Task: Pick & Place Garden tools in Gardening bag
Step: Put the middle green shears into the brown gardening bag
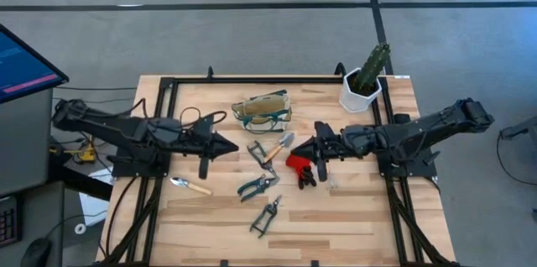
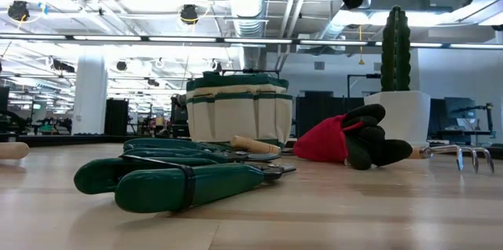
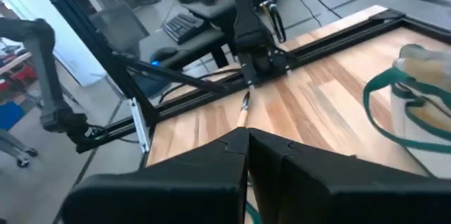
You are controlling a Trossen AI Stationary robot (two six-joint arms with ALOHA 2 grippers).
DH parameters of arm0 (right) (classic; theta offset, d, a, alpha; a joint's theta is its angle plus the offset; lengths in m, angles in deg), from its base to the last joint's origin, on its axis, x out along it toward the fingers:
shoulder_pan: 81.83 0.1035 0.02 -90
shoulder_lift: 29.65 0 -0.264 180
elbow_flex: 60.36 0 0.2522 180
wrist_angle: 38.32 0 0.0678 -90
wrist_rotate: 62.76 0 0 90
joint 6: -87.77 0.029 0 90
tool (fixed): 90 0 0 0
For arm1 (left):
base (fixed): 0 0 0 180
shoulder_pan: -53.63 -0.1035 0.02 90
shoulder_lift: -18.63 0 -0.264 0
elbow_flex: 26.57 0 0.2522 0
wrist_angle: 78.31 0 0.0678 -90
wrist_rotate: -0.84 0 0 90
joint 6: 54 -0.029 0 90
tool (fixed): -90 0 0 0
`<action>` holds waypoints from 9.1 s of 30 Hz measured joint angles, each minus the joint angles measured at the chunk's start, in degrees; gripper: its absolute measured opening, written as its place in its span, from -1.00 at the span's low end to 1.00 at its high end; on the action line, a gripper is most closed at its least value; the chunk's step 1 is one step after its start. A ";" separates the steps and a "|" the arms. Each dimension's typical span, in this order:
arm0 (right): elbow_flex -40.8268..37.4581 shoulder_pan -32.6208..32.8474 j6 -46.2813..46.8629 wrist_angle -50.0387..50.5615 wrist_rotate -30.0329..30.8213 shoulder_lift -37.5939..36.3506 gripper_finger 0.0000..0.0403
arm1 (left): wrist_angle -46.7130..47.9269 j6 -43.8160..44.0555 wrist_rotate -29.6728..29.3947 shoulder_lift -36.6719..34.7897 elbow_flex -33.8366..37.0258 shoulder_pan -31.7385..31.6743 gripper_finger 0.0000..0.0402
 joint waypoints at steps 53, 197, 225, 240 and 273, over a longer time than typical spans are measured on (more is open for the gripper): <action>-0.02 -0.94 0.06 -0.97 0.24 0.07 -1.00 | 13.92 19.03 9.91 36.71 -3.65 -0.21 -0.41; -0.04 -2.80 0.17 3.65 1.55 0.07 -1.00 | -9.05 -25.51 -6.20 17.30 -11.59 -33.22 -0.81; -0.02 -3.19 0.20 6.47 1.87 0.07 -1.00 | -2.20 -29.34 -4.88 28.23 -4.68 -33.92 -0.81; -0.02 -3.17 0.65 6.49 3.02 0.07 -1.00 | -2.58 -28.03 -4.85 27.85 -1.14 -31.30 -0.81; -0.02 -3.04 0.63 6.55 3.02 0.07 -1.00 | -2.45 -24.90 -2.86 27.85 -1.20 -31.32 -0.62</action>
